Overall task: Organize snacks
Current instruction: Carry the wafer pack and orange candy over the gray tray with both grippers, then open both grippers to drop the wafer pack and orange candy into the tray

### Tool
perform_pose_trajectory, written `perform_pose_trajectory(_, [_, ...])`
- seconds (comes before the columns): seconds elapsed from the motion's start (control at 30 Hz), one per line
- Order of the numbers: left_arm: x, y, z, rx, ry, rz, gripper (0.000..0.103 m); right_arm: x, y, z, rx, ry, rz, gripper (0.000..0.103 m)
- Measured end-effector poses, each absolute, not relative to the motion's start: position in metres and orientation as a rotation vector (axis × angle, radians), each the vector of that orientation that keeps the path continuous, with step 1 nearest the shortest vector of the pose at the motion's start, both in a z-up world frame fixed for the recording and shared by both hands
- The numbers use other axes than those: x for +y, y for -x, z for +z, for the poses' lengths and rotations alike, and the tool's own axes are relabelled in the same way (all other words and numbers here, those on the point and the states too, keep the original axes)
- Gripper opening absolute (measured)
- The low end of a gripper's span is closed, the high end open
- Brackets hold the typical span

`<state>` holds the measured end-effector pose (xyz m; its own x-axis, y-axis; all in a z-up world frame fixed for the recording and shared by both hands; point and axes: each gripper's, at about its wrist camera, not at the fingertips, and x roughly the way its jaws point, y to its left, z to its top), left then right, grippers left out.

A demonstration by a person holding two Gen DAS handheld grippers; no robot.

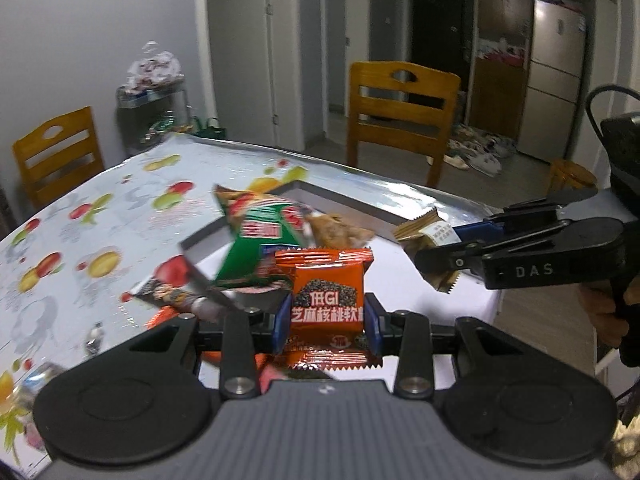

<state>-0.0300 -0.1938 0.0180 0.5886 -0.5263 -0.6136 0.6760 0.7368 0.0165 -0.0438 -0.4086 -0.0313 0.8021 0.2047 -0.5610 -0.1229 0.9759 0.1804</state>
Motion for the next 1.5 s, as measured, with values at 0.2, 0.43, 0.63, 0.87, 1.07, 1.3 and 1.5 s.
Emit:
perform_pose_trajectory(0.2, [-0.221, 0.03, 0.006, 0.662, -0.322, -0.768, 0.035, -0.423, 0.046, -0.043, 0.649, -0.14, 0.147, 0.035])
perform_pose_trajectory(0.43, [-0.24, 0.024, -0.015, 0.743, -0.402, -0.819, 0.035, -0.424, 0.039, -0.056, 0.693, -0.132, 0.161, 0.036])
perform_pose_trajectory(0.63, [-0.245, 0.018, -0.025, 0.773, -0.418, -0.824, 0.035, -0.424, 0.035, -0.063, 0.724, -0.115, 0.179, 0.036])
perform_pose_trajectory(0.87, [-0.248, 0.014, -0.029, 0.783, -0.422, -0.827, 0.035, -0.423, 0.036, -0.065, 0.741, -0.09, 0.185, 0.036])
perform_pose_trajectory(1.07, [-0.248, 0.014, -0.031, 0.782, -0.424, -0.839, 0.035, -0.422, 0.036, -0.065, 0.745, -0.074, 0.185, 0.036])
perform_pose_trajectory(1.3, [-0.248, 0.012, -0.036, 0.788, -0.422, -0.846, 0.035, -0.417, 0.033, -0.065, 0.749, -0.065, 0.194, 0.036])
perform_pose_trajectory(1.5, [-0.249, 0.015, -0.037, 0.776, -0.423, -0.853, 0.035, -0.415, 0.031, -0.064, 0.752, -0.055, 0.197, 0.036])
